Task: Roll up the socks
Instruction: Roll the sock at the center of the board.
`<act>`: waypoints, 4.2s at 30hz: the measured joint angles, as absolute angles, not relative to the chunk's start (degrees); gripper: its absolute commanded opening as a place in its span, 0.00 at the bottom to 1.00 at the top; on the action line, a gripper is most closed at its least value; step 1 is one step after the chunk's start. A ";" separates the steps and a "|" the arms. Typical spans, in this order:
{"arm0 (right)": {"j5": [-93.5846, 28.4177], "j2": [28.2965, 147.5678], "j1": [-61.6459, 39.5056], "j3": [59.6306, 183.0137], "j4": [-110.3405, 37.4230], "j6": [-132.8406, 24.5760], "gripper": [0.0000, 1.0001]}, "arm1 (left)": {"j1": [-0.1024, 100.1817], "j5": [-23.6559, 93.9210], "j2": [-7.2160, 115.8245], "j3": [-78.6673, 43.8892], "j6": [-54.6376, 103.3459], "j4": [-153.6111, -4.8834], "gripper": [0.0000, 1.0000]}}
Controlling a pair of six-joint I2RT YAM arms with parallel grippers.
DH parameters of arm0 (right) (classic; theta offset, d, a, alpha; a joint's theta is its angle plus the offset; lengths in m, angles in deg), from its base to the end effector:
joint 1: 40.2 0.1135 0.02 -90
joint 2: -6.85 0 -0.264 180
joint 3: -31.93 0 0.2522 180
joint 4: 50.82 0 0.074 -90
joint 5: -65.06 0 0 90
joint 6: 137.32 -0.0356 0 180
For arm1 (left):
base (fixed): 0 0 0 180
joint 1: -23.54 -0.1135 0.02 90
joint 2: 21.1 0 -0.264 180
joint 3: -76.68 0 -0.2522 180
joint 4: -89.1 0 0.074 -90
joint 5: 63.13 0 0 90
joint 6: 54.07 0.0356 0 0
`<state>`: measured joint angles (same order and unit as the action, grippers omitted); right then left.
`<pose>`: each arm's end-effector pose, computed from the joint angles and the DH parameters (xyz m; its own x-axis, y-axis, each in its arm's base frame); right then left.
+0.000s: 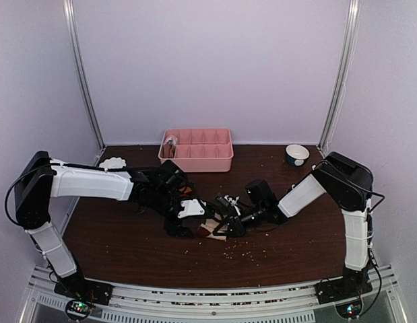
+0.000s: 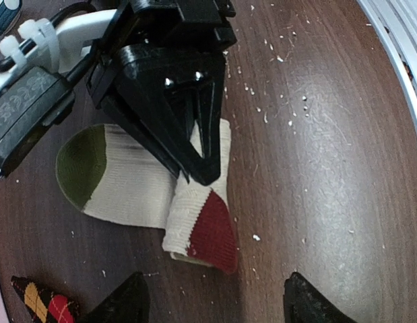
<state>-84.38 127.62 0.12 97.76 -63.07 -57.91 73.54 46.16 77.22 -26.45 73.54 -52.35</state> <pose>0.2605 0.2612 0.0715 -0.6573 -0.4353 -0.6152 -0.7027 0.0591 0.7090 0.2139 -0.2732 0.1893 0.0651 0.8186 -0.5707 0.9966 -0.0245 0.0785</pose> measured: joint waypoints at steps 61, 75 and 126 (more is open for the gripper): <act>-35.14 95.25 -4.87 68.67 -70.11 -71.90 1.00 | 76.73 59.08 96.26 -10.86 62.98 -34.88 0.00; -26.20 83.36 17.65 57.87 -74.16 -50.15 0.78 | 72.69 74.49 106.42 -1.94 57.23 -25.55 0.00; -49.04 115.05 19.07 87.25 -68.06 -30.08 0.02 | 67.09 64.32 89.07 -19.69 60.01 -35.65 0.75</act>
<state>-49.04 115.05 19.07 87.25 -68.06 -30.08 67.09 64.32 89.07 -19.69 60.01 -35.65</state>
